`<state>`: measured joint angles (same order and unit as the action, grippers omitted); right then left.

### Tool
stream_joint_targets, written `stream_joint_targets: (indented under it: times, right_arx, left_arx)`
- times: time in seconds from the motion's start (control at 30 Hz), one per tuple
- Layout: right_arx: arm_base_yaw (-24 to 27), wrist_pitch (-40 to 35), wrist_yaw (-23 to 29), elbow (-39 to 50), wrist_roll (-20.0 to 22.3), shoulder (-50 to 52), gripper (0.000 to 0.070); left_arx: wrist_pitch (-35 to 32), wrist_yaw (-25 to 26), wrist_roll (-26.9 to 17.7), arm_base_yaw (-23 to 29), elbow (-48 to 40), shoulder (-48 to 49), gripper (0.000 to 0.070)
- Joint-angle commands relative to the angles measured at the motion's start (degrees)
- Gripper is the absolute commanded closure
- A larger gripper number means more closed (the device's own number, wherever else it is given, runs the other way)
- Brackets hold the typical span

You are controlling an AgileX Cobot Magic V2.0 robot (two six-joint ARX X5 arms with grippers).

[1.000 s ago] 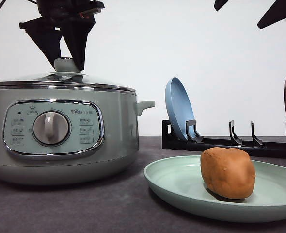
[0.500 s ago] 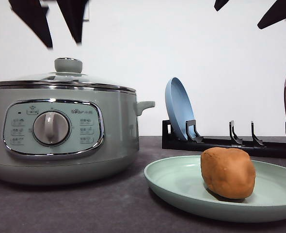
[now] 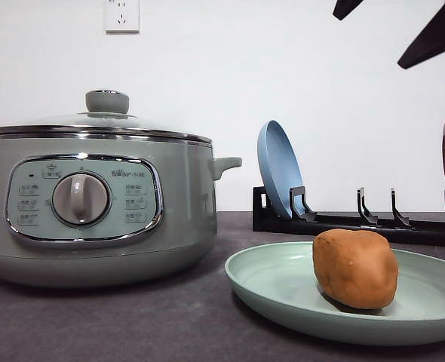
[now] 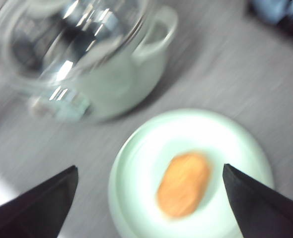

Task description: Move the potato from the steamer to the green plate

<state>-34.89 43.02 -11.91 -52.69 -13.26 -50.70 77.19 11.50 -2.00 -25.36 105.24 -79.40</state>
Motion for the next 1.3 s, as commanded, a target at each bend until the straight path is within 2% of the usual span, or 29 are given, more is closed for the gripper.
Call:
stream_joint_targets:
  times: [0.0,0.13,0.23,0.27,0.3,0.37,0.4,0.43,1.27]
  right_arx:
    - [-0.5,0.9,-2.2,-0.7,0.6,-0.4,0.0110]
    - [-0.5,2.6,-5.2,-0.7,0.6,-0.4,0.0110]
    - [-0.5,2.6,-5.2,-0.7,0.6,-0.4,0.0135]
    - [-0.5,2.6,-5.2,-0.7,0.6,-0.4,0.0202]
    - [-0.5,2.6,-5.2,-0.7,0.6,-0.4,0.0322]
    - [-0.5,2.5,-5.2,-0.7,0.8,-0.4,0.0607]
    - [-0.5,2.5,-5.1,-0.7,1.1,-0.4,0.0670]
    - [-0.5,2.5,-5.0,-0.7,1.4,-0.4,0.0700]
    - [-0.5,2.4,-4.6,-0.7,1.5,-0.4,0.0700]
  left_arx:
    - [0.1,1.5,0.1,-0.3,1.2,-0.1,0.0232]
    - [1.4,3.9,0.1,-0.3,1.2,0.9,0.0248]
    - [2.5,4.0,0.1,-0.3,1.2,0.9,0.0343]
    - [2.7,4.0,0.1,-0.3,1.2,0.8,0.0397]
    - [2.8,4.0,0.1,-0.3,1.2,0.8,0.0477]
    - [2.8,4.0,0.1,-0.3,1.2,0.8,0.0676]
    - [2.8,4.0,0.1,-0.3,1.2,0.8,0.0698]
    - [2.8,4.0,0.0,-0.3,1.2,0.8,0.0697]
    - [2.5,4.0,0.1,-0.2,1.2,0.9,0.0697]
